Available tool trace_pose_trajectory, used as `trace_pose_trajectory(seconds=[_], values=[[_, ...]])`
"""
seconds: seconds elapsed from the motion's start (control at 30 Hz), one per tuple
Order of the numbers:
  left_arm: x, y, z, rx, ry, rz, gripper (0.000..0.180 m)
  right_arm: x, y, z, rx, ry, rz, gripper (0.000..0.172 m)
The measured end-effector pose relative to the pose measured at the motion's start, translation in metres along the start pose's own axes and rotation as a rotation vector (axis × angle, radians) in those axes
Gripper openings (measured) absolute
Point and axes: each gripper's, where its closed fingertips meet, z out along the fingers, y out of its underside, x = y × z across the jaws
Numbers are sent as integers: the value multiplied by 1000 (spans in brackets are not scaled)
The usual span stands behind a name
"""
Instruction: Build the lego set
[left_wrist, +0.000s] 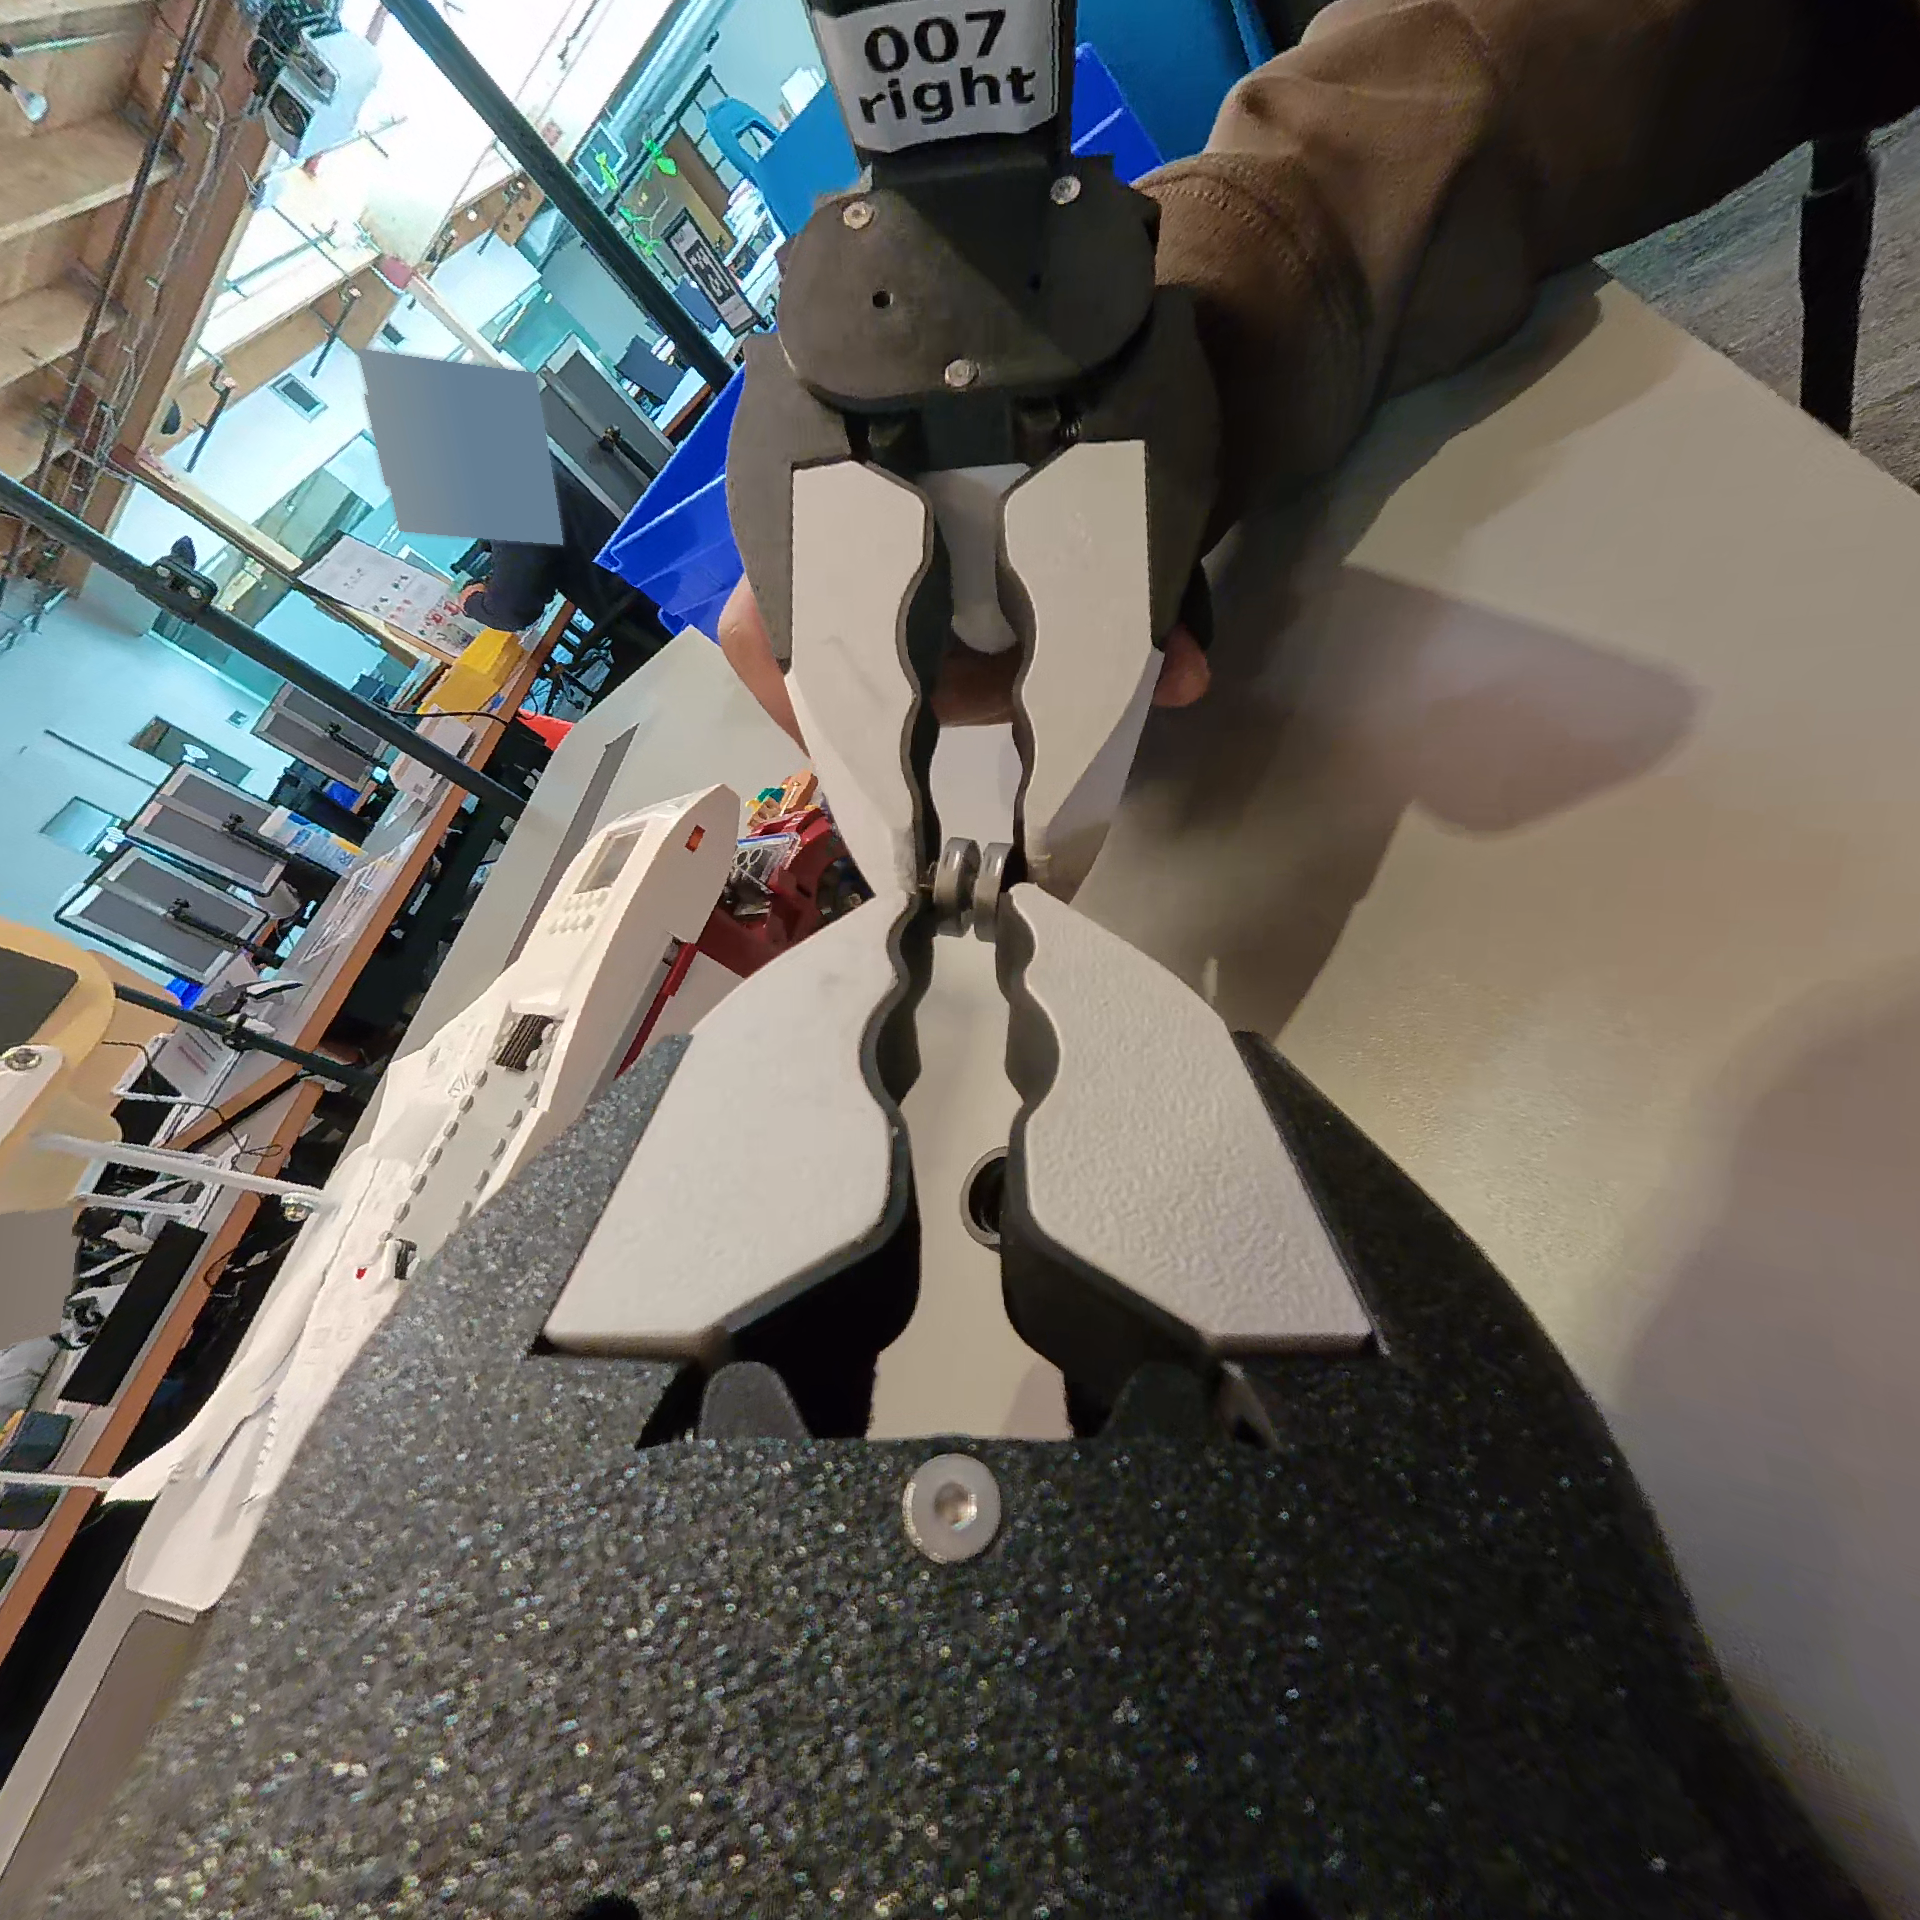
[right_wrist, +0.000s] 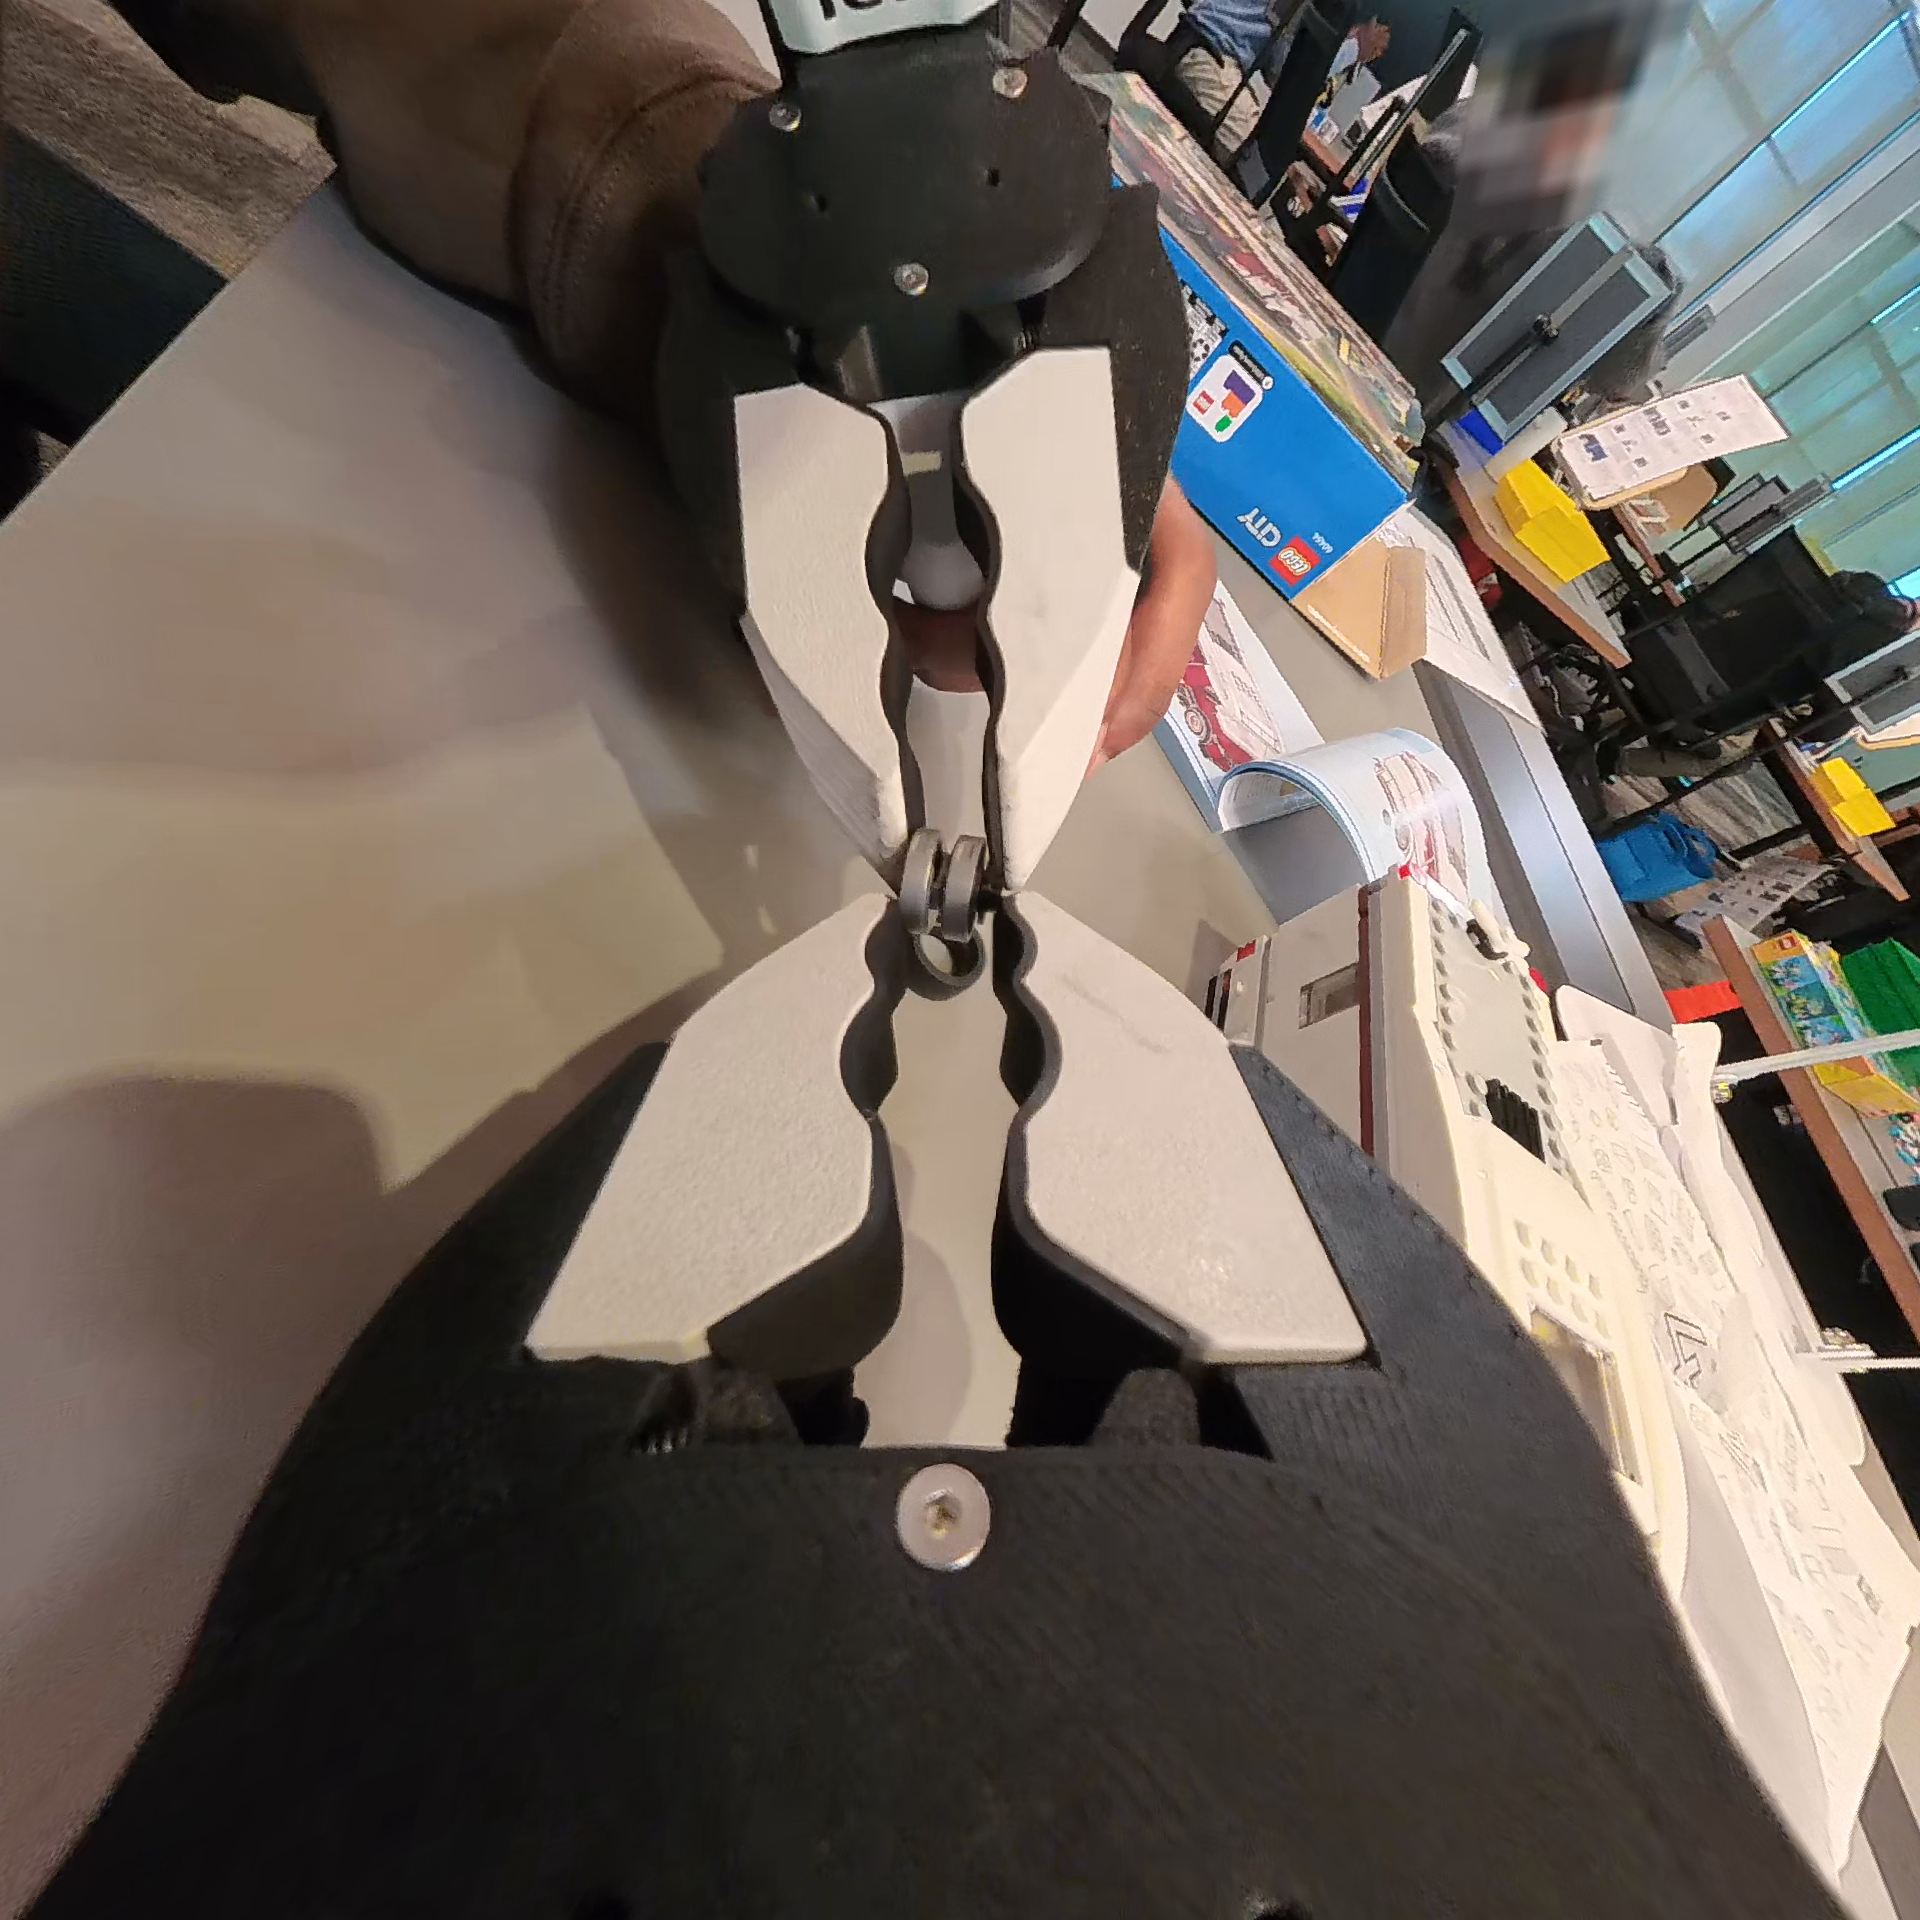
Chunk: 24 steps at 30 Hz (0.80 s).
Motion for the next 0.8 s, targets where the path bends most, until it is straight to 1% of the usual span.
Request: trace_pose_trajectory(seconds=[0.13, 0.23, 0.33, 0.43, 0.5, 0.57, 0.67, 0.8], values=[[-9, 4, 2, -1, -56, -35, 13, 9, 3, 0, -23, 72, -17, 16], [-18, 5, -1, 15, -50, -172, 17, 18, 3, -3, -39, 167, -97, 16], [-33, 3, -6, 73, -32, -412, 19, 28, 3, -8, -62, 266, -177, 16], [-49, -2, -9, 151, 10, -759, 19, 34, 2, -9, -91, 345, -261, 16], [-56, -4, -9, 211, 68, -1004, 21, 38, 1, -10, -108, 398, -318, 16], [-59, -3, -8, 245, 117, -1193, 20, 41, -1, -11, -125, 438, -366, 16], [-53, -2, -3, 239, 194, -1375, 20, 43, -2, -11, -146, 481, -429, 16], [-44, 0, 2, 210, 265, -1504, 22, 42, -4, -9, -163, 504, -499, 16]])
